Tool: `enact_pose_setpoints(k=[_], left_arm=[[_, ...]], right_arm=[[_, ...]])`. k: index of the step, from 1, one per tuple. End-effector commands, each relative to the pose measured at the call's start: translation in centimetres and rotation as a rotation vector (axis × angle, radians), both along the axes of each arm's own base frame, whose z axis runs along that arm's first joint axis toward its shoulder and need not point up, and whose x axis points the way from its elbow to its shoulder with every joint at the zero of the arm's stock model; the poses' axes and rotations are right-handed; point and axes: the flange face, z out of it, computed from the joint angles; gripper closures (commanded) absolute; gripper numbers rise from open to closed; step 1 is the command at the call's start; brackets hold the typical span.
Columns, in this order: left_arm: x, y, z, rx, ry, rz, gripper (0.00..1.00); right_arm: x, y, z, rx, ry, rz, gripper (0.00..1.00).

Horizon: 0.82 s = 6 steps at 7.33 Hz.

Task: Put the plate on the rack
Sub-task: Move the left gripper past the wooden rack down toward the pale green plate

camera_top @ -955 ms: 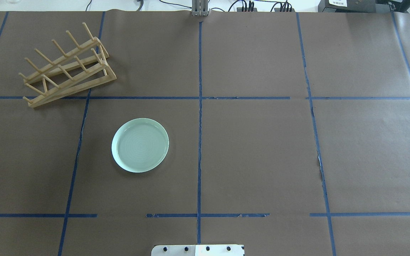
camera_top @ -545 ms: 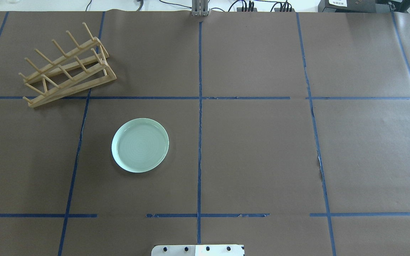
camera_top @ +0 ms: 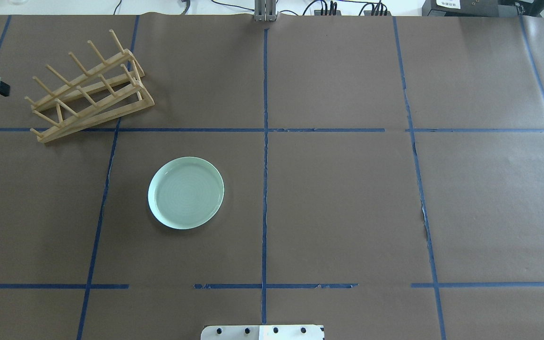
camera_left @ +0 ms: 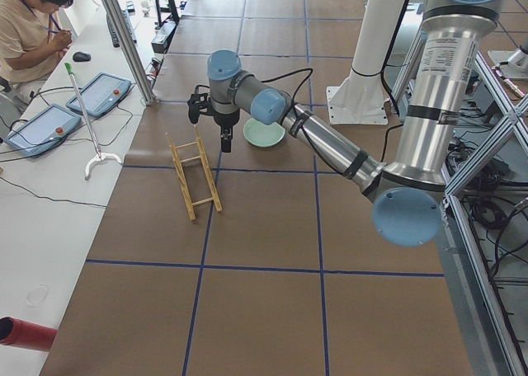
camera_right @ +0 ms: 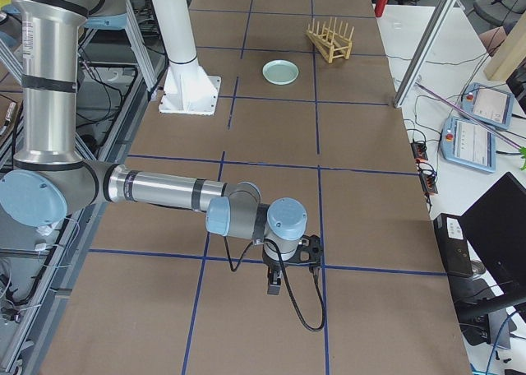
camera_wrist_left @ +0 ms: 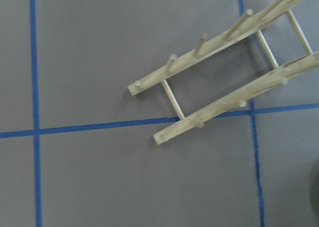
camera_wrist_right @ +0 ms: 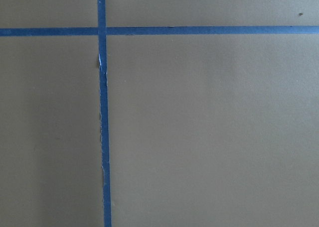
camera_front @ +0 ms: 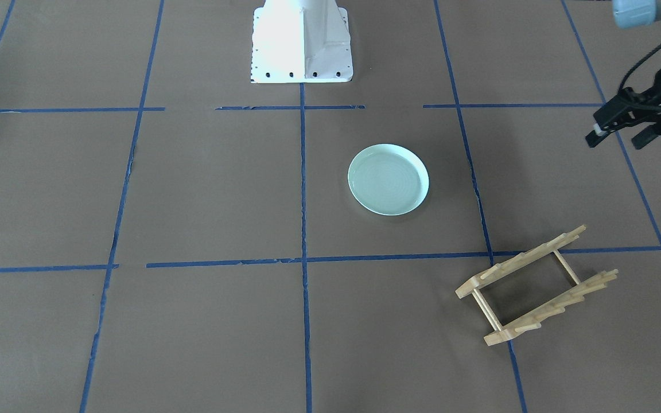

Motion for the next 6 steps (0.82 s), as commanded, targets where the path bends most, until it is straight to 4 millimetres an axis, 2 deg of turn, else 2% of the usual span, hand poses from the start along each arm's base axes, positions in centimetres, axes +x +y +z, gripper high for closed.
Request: enact_pose_setpoints(k=[1,2,3,4,6], left_arm=[[11.2,0.2,-6.3,-0.15,0.01,-0.063,0.0],[16.0,0.5,-7.5,-0.22,0.0,-0.073,0.0],[23.4,1.9,-7.6,-0.269,-0.069,-0.082,0.0],[28.8,1.2,-8.0,-0.297,-0.126,-0.124,0.0],[35.4,2.0,-8.0,-0.309,-0.173,-0.068,0.01]], right_arm=[[0.0,0.0,0.0,-0.001,0.0,0.001,0.0],[0.0,0.0,0.0,0.0,0.0,0.0,0.0],[0.0,0.0,0.0,-0.001,0.0,0.001,0.0],[0.0,0.0,-0.1,0.0,0.0,0.001,0.0],[0.0,0.0,-0.1,0.0,0.0,0.001,0.0]])
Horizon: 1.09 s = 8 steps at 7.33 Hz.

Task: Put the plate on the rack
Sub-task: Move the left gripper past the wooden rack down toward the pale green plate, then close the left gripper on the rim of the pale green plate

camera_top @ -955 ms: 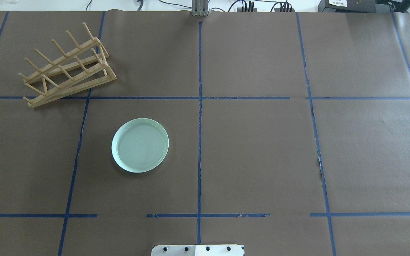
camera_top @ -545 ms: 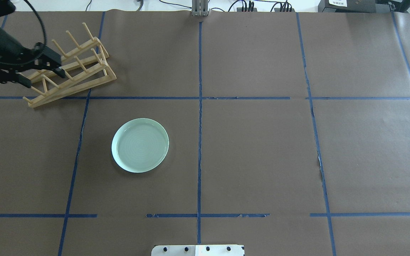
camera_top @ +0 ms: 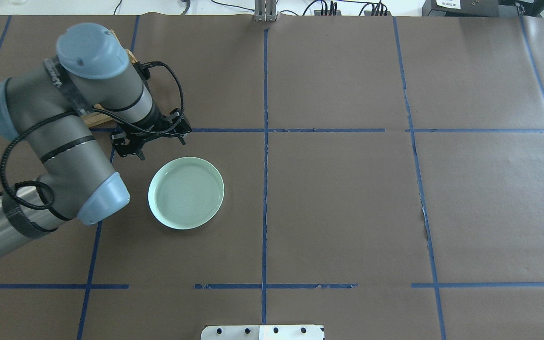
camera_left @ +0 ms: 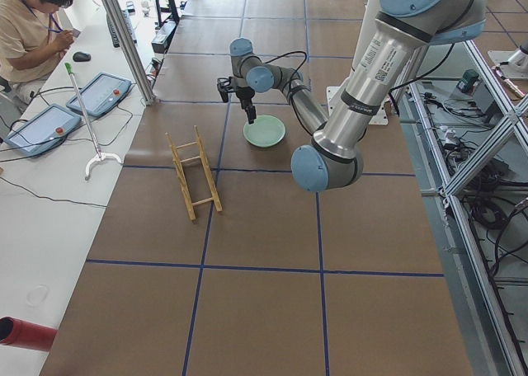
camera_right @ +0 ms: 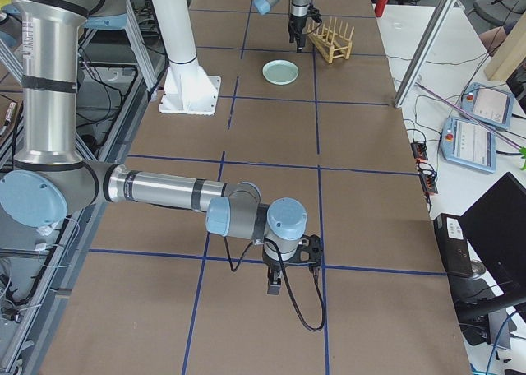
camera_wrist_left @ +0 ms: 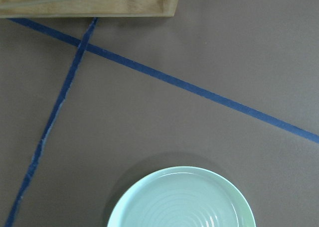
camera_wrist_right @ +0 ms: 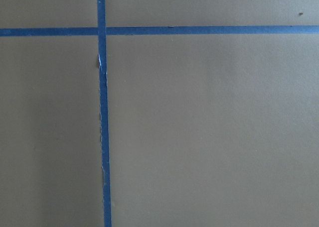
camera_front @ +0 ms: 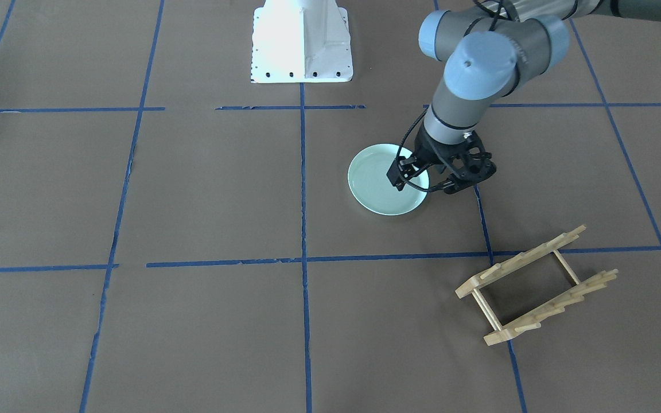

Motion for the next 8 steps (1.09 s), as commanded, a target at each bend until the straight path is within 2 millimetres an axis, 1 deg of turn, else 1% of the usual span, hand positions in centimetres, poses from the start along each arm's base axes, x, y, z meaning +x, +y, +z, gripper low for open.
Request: enact_pose_setpoints(k=[1,2,3,4,6,7,8], left_arm=[[9.3,-0.8,-1.4,0.001,-0.084,0.029,0.01],[12.7,-0.7,-1.8,0.008,-0.118,0.049,0.01],[13.1,-0.6,-1.5,0.017,-0.114,0.055,0.02],[13.5,-0.3,-1.8,0.031,-0.097,0.054,0.06],[14.3,0.4,-1.3,0.023,-0.103,0.064,0.16],[14.4,0.5,-1.2,0.02,-0.102,0.064,0.18],[14.7,1.0,-0.8,0.02,-0.095,0.068,0.25]], right_arm=[[0.0,0.0,0.0,-0.001,0.0,0.0,0.0],[0.0,0.0,0.0,0.0,0.0,-0.001,0.0],[0.0,0.0,0.0,-0.001,0.0,0.0,0.0],[0.0,0.0,0.0,0.002,0.0,-0.001,0.0],[0.0,0.0,0.1,-0.002,0.0,0.0,0.0],[0.0,0.0,0.0,0.0,0.0,-0.001,0.0],[0.0,0.0,0.0,0.0,0.0,-0.001,0.0]])
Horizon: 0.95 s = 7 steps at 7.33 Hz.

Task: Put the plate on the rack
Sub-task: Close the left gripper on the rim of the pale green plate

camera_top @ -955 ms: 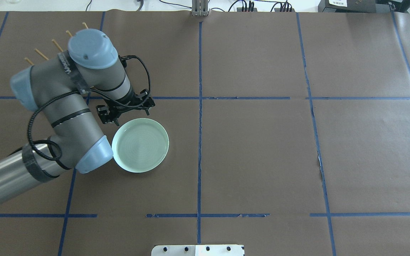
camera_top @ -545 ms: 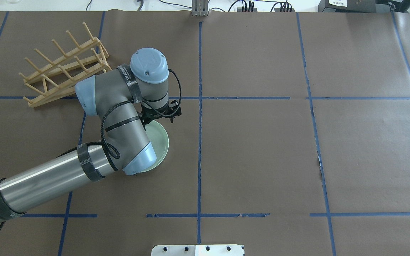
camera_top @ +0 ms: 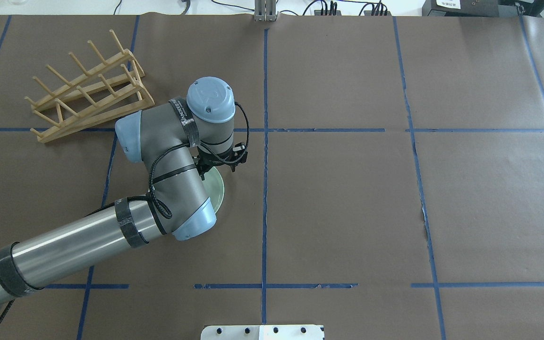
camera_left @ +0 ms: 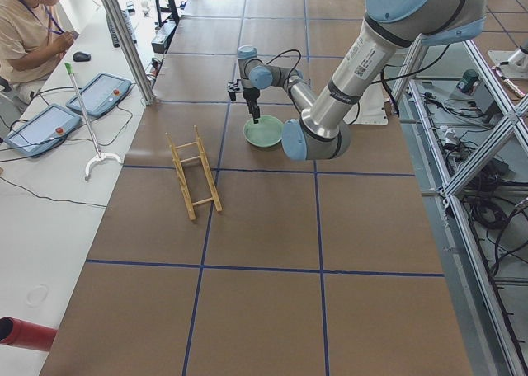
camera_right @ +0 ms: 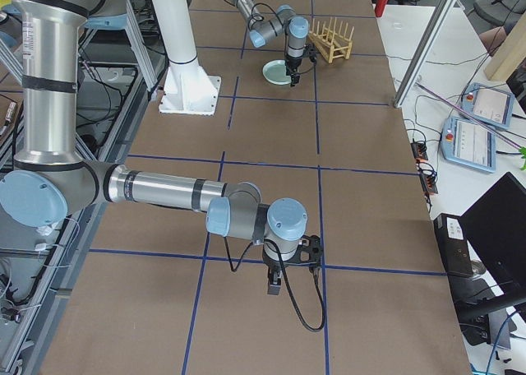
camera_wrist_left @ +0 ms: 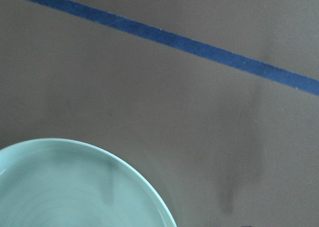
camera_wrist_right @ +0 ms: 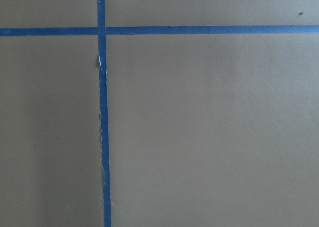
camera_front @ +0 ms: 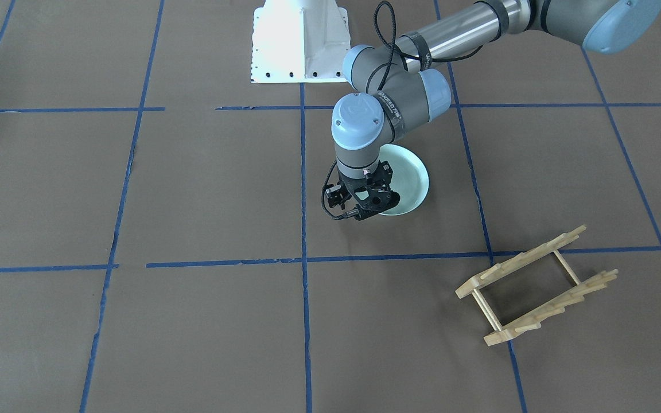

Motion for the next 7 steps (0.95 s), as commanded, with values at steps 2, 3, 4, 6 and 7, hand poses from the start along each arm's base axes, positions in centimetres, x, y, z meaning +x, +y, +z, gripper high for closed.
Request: enact_pose_setpoints(k=[2,3,4,6,7], left_arm=[[0.4,0.6,0.8,-0.015,0.001,-0.006,0.56],[0.3,0.5,0.7,-0.015,0.003,-0.007,0.76],[0.3,0.6,0.6,-0.017,0.006,-0.008,1.0],[0.0,0.5,-0.2,-0.008,0.03,-0.014,1.0],[-4.1,-0.9,-4.3,0.025,0.107,-0.077,1.0]], right_arm=[[0.0,0.0,0.0,-0.001,0.0,0.0,0.0],[0.0,0.0,-0.1,0.001,0.0,0.001,0.0],[0.0,0.0,0.0,0.001,0.0,0.0,0.0],[0.0,0.0,0.0,0.001,0.0,0.0,0.0],[0.0,0.0,0.0,-0.001,0.0,0.0,0.0]])
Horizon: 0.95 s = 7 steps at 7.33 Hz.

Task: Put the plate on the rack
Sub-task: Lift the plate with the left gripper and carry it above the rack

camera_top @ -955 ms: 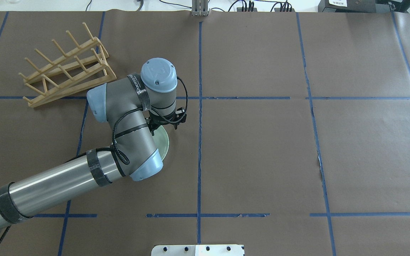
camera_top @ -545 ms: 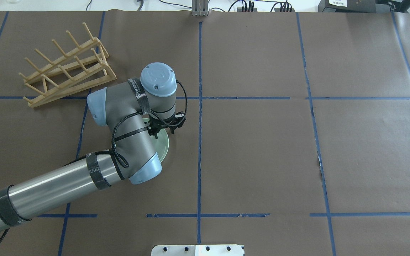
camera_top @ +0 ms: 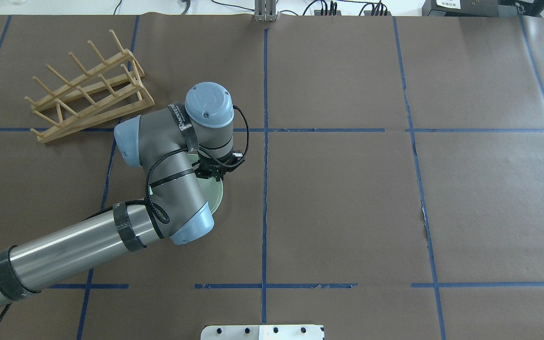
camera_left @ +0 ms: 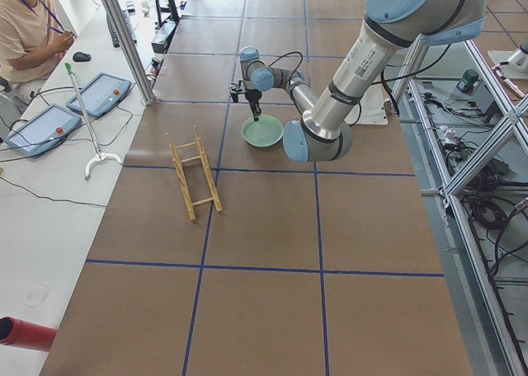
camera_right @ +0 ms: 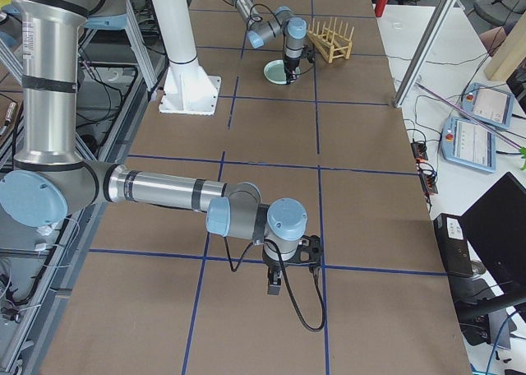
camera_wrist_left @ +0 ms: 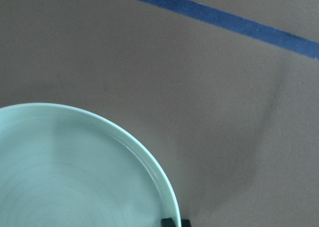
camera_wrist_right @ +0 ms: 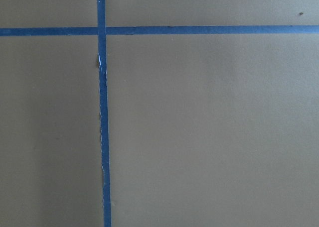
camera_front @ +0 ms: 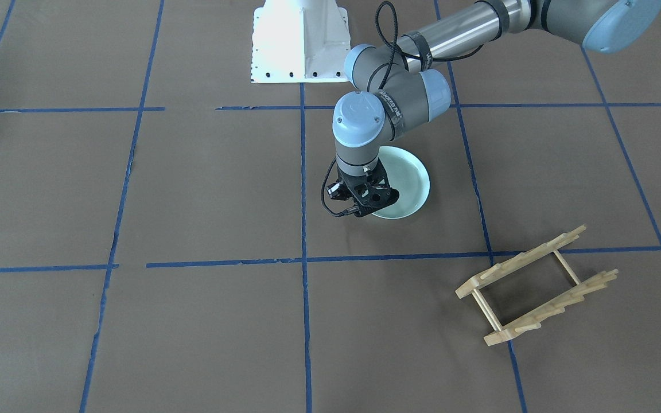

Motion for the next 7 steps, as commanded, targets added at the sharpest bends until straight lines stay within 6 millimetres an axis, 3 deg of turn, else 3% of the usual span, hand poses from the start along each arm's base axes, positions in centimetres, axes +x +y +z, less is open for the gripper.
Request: enact_pose_setpoints(k=[1,3,4,5,6,7], left_arm=[[-9.3,-2.1,-8.2,0.091,0.164,-0.12,1.0],[-21.6,-4.9,-14.5,0.238,0.325,-0.271,1.0],[-26.7,-6.7,-16.0,0.285,0.42,-0.315,1.0],[-33.2,-8.5,-13.4,0.332,0.514,-0.322,1.0],[-38.5,-9.1,-8.6,0.411,0.599,-0.286,1.0],[-41.2,-10.9,-4.8,0.492,0.643,-0.228,1.0]], right_arm=[[0.0,0.0,0.0,0.001,0.0,0.0,0.0],[0.0,0.0,0.0,0.0,0.0,0.001,0.0],[0.0,0.0,0.0,0.001,0.0,0.0,0.0],[0.0,0.0,0.0,0.001,0.0,0.0,0.0],[0.0,0.0,0.0,0.001,0.0,0.0,0.0],[0.0,0.0,0.0,-0.001,0.0,0.0,0.0]])
